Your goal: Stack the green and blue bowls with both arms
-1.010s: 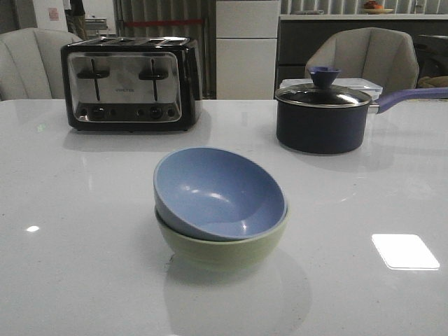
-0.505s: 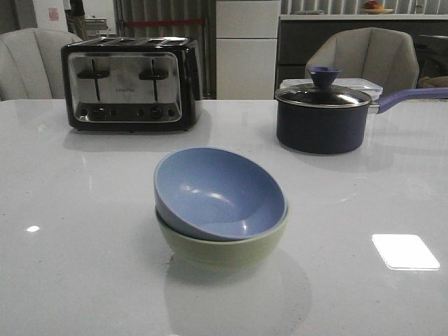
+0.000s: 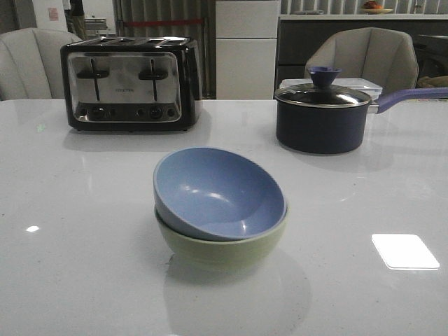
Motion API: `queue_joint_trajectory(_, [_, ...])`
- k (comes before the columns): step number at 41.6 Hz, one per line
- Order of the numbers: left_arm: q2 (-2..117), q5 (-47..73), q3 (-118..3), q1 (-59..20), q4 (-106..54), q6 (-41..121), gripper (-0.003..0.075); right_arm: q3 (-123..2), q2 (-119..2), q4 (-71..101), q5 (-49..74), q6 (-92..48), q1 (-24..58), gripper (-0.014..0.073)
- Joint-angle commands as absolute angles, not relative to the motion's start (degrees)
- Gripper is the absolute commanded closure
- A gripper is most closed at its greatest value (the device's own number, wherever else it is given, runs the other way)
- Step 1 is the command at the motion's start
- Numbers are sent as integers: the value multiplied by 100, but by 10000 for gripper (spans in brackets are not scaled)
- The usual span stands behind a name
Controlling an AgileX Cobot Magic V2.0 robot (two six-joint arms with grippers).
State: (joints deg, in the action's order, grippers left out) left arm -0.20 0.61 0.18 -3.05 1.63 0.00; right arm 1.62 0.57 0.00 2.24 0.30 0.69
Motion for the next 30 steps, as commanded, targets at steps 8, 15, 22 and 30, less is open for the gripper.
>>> queue_joint_trajectory(8, [-132,-443,48,-336,117,-50,627,140,168,-76,-317,43,76,536])
queue_joint_trajectory(15, [-132,-443,48,-336,117,-50,627,140,175,-76,-308,43,76,536])
queue_joint_trajectory(22, [-132,-443,48,-336,117,-50,627,140,175,-76,-315,43,-11,536])
queue_joint_trajectory(30, [-132,-443,48,-336,117,-50,627,140,175,-76,-315,43,-11,536])
